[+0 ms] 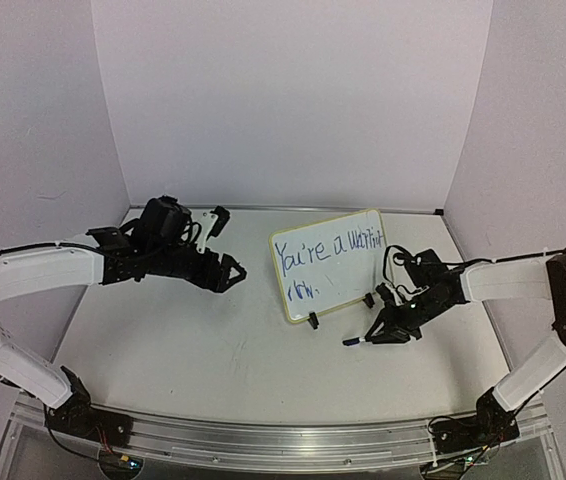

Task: Write a sentence on the whiteboard
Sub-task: Put down the whiteboard marker at the center of the board, then reset both arms

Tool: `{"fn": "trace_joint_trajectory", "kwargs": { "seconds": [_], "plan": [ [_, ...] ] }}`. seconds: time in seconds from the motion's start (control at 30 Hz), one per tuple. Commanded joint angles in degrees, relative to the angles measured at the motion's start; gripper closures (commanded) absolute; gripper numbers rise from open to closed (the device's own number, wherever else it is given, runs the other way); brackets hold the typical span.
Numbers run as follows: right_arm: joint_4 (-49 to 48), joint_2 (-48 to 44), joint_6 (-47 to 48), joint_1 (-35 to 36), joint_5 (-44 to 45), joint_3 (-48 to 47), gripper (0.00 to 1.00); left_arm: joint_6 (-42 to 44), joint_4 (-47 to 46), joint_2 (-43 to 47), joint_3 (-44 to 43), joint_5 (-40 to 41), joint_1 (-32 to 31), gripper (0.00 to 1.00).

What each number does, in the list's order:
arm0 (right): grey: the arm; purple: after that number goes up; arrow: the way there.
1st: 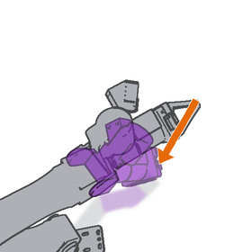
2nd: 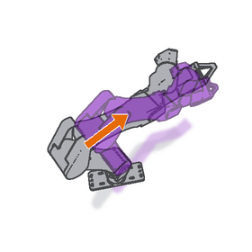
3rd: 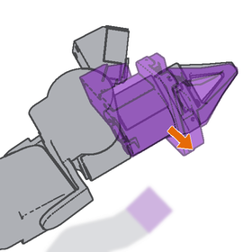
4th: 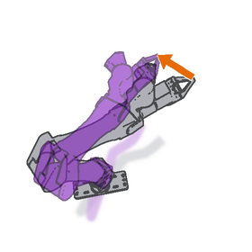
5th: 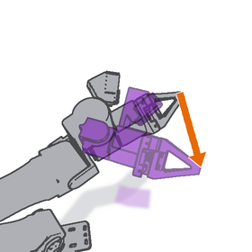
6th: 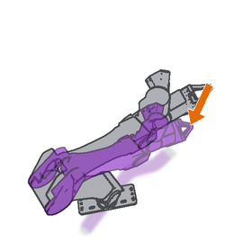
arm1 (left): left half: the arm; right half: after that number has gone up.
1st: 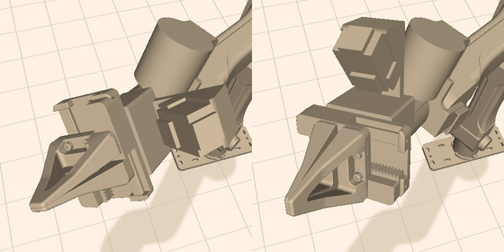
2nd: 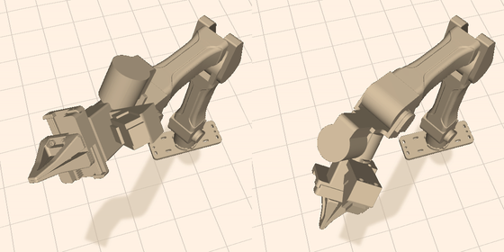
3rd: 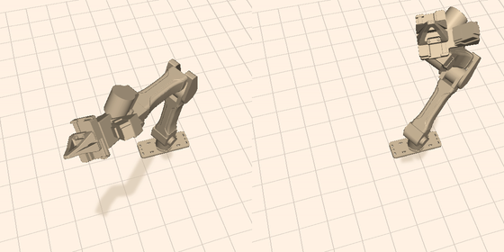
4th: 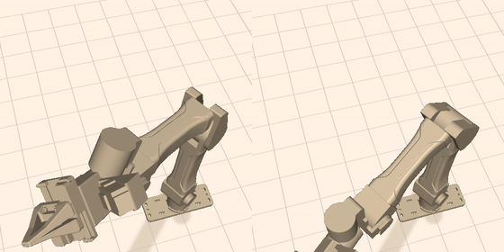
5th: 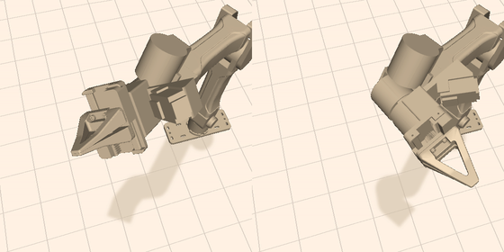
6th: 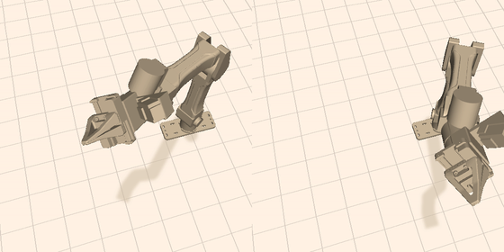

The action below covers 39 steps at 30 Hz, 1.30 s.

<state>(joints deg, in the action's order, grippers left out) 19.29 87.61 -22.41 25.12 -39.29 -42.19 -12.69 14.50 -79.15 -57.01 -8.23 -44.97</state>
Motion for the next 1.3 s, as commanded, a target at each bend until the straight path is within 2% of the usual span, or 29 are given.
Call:
{"fn": "trace_joint_trajectory", "kwargs": {
  "seconds": [0.0,0.17,0.37,0.4,0.47,0.67,0.77,0.9,1.07,1.17,1.27],
  "plan": [
    [0.77,1.31,0.65,-1.68,5.26,-0.64,0.68,-5.85,0.65,2.40,1.62,4.53,5.40,0.18],
    [3.98,0.71,1.00,-3.29,13.23,-1.82,0.42,-7.77,0.72,2.19,2.98,5.16,10.86,0.15],
    [9.87,-0.90,2.05,-5.57,24.83,-4.49,0.18,-10.04,0.02,1.97,4.48,5.50,18.85,0.10],
    [10.75,-1.42,2.18,-6.28,26.50,-5.18,0.06,-10.45,-0.55,2.34,5.13,5.74,20.64,0.08],
    [11.71,-1.94,2.40,-7.28,29.33,-6.19,0.02,-10.80,-1.16,3.11,5.93,6.84,22.72,0.07],
    [12.81,-5.57,3.34,-11.05,35.80,-9.69,0.02,-11.34,-2.32,7.15,7.68,12.70,30.47,0.04],
    [11.66,-9.98,4.23,-12.16,40.05,-10.90,0.02,-9.31,-3.54,10.74,8.09,19.54,31.38,0.02],
    [4.23,-18.74,5.21,-12.67,45.22,-8.38,0.02,-7.35,-8.24,15.36,10.24,25.95,31.41,0.00],
    [-9.53,-30.74,8.50,-12.82,49.07,0.10,0.02,-2.14,-15.92,20.75,15.09,31.46,31.32,0.00],
    [-17.97,-36.33,9.76,-12.82,50.90,7.22,0.02,1.86,-23.98,22.99,21.54,35.70,31.31,0.01],
    [-24.95,-38.66,10.63,-12.83,51.89,12.97,0.02,3.35,-27.91,24.08,26.81,36.42,31.41,0.00]
  ]
}}
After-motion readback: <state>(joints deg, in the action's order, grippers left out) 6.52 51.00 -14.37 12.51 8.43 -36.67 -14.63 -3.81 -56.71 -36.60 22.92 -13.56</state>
